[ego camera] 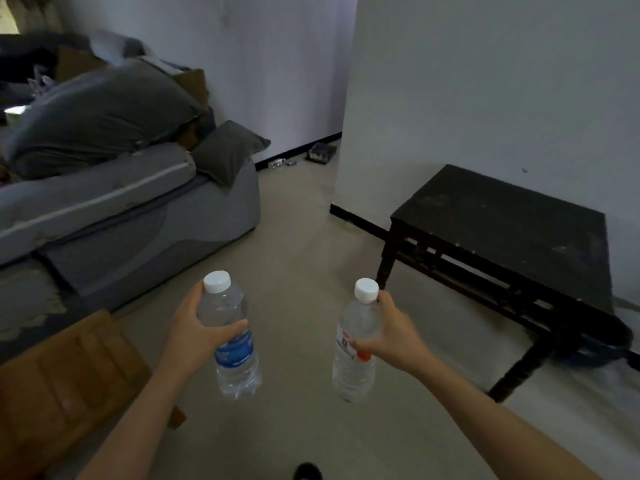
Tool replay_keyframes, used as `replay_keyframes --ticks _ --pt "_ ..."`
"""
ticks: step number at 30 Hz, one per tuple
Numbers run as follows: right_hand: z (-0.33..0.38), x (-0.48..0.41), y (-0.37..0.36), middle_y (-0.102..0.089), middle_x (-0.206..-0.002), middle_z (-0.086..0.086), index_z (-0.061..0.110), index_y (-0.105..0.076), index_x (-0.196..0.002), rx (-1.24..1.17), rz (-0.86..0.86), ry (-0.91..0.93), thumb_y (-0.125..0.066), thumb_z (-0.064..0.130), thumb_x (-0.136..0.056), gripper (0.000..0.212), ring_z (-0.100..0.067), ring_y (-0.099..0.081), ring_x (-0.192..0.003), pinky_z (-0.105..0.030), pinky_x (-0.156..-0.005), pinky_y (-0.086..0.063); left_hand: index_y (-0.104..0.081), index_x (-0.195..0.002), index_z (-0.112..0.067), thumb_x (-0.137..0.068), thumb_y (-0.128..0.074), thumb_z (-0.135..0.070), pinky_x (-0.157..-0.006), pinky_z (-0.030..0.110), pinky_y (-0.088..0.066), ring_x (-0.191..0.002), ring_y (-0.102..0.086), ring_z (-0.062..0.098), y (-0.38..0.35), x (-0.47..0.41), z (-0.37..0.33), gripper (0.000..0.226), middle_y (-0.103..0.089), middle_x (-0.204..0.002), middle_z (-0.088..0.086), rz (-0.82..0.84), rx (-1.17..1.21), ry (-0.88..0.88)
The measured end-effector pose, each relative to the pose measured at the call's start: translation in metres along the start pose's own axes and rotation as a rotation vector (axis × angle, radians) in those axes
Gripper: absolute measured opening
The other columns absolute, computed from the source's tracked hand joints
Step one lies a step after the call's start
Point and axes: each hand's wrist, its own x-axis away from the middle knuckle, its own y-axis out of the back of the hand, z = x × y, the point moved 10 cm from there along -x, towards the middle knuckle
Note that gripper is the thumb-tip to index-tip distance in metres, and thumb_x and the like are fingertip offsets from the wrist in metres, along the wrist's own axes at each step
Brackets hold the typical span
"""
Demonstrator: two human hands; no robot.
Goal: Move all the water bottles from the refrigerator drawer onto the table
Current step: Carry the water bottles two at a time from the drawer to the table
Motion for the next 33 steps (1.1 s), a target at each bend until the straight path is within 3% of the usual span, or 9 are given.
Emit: replay_keyframes --ticks 9,14,17,22,27,29,33 --pt "0.007 -0.156 0.023 -0.051 -0.098 0.012 0.031 -0.034 -0.112 0.014 0.016 0.072 -0.072 0.033 -0.064 0.062 -0.016 -0.055 -0.094 -0.035 -0.075 -0.051 -0.044 -0.109 -0.030 -0.056 -0.086 -0.009 -0.077 0.029 -0.043 -0.093 -0.054 0.013 -0.029 -0.124 -0.035 0.070 -0.055 -0.102 -0.008 -0.043 0.012 -0.042" --pt "0.007 -0.219 0.006 -0.050 -0.099 0.011 0.029 -0.035 -0.117 0.024 0.039 0.068 -0.071 0.033 -0.065 0.064 -0.015 -0.055 -0.092 -0.034 -0.077 -0.051 -0.047 -0.121 -0.023 -0.054 -0.087 -0.011 -0.085 0.037 -0.045 -0.104 -0.053 0.020 -0.037 -0.179 -0.021 0.079 -0.054 -0.114 0.001 -0.081 -0.012 -0.004" --pt "0.006 -0.259 -0.005 -0.052 -0.096 0.011 0.028 -0.033 -0.120 0.017 0.062 0.014 -0.067 0.039 -0.060 0.069 -0.017 -0.057 -0.089 -0.034 -0.072 -0.051 -0.047 -0.120 -0.024 -0.057 -0.085 -0.007 -0.085 0.036 -0.046 -0.105 -0.054 0.022 -0.044 -0.216 -0.009 0.075 -0.056 -0.115 0.002 -0.061 0.017 0.021" --pt "0.021 -0.337 -0.018 -0.057 -0.096 0.007 0.027 -0.032 -0.125 0.000 0.066 0.026 -0.070 0.031 -0.065 0.071 -0.017 -0.058 -0.089 -0.038 -0.077 -0.054 -0.049 -0.115 -0.025 -0.054 -0.086 -0.008 -0.081 0.033 -0.045 -0.104 -0.056 0.023 -0.049 -0.301 0.003 0.074 -0.058 -0.111 0.002 -0.050 0.077 -0.005" --pt "0.044 -0.440 -0.017 -0.051 -0.098 0.012 0.032 -0.035 -0.111 -0.001 -0.021 0.015 -0.071 0.032 -0.061 0.062 -0.015 -0.055 -0.092 -0.039 -0.079 -0.053 -0.044 -0.130 -0.020 -0.061 -0.083 -0.007 -0.086 0.035 -0.044 -0.112 -0.052 0.025 -0.047 -0.424 0.020 0.080 -0.053 -0.124 0.007 -0.014 0.063 -0.037" --pt "0.054 -0.477 -0.011 -0.050 -0.094 0.015 0.034 -0.034 -0.107 -0.041 -0.062 -0.001 -0.070 0.031 -0.058 0.061 -0.012 -0.055 -0.089 -0.039 -0.078 -0.054 -0.044 -0.130 -0.022 -0.058 -0.086 -0.013 -0.087 0.036 -0.044 -0.112 -0.052 0.025 -0.049 -0.471 0.017 0.083 -0.053 -0.124 0.006 0.025 0.074 -0.047" --pt "0.060 -0.539 0.006 -0.051 -0.090 0.012 0.033 -0.036 -0.097 -0.099 -0.156 -0.049 -0.073 0.016 -0.063 0.053 -0.011 -0.055 -0.084 -0.032 -0.072 -0.054 -0.045 -0.120 -0.033 -0.037 -0.075 -0.051 -0.089 0.043 -0.047 -0.105 -0.055 0.021 -0.066 -0.558 -0.001 0.090 -0.056 -0.117 -0.001 0.131 0.086 -0.095"
